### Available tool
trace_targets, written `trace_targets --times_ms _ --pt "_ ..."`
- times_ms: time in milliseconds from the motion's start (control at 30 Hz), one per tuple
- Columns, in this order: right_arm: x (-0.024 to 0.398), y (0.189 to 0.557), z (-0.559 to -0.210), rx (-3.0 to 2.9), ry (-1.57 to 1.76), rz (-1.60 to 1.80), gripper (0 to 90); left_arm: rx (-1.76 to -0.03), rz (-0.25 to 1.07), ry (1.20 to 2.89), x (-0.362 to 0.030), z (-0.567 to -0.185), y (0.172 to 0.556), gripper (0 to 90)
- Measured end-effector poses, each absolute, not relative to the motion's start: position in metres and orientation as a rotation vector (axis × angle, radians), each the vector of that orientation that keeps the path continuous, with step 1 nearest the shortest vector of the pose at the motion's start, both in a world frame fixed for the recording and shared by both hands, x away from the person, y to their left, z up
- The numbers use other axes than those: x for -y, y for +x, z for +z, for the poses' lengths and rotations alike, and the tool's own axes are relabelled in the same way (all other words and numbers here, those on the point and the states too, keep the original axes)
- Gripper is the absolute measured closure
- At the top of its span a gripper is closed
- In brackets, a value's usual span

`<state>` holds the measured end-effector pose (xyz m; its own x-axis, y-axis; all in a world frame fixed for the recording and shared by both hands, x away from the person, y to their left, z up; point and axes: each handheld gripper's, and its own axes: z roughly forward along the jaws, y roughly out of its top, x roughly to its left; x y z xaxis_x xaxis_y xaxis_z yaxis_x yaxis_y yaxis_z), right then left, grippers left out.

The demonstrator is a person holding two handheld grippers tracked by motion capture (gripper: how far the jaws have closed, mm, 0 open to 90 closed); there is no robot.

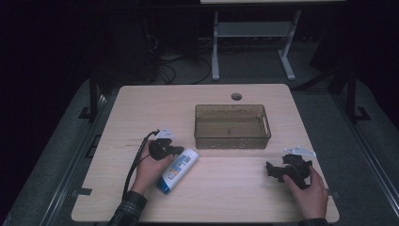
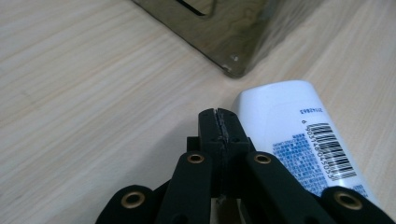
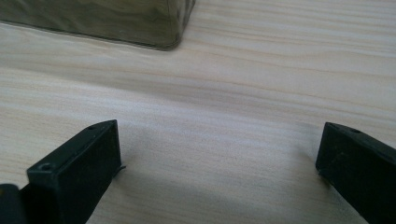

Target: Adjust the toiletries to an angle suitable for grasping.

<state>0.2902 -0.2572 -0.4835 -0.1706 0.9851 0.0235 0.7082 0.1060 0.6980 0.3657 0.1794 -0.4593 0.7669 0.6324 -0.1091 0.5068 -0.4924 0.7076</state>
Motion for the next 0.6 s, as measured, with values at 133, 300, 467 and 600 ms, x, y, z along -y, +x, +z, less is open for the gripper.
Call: trace_targets --times_ms 133,300,467,600 --pt "0.257 0.29 -0.484 -1.937 1.646 0.811 0.0 -0.81 0.195 2.209 -0.17 -0.456 0.365 89.6" --pt "0.257 0.29 -0.484 -1.937 1.646 0.811 0.0 -0.772 0.176 2.227 -0.157 -0.454 0.363 89.6" --pt "0.257 0.29 -0.484 -1.937 1.647 0.811 0.0 -0.735 0.162 2.25 -0.147 -0.455 0.36 89.6" --pt "0.257 0.29 -0.484 -1.937 1.646 0.811 0.0 -0.724 0.151 2.253 -0.144 -0.455 0.358 89.6"
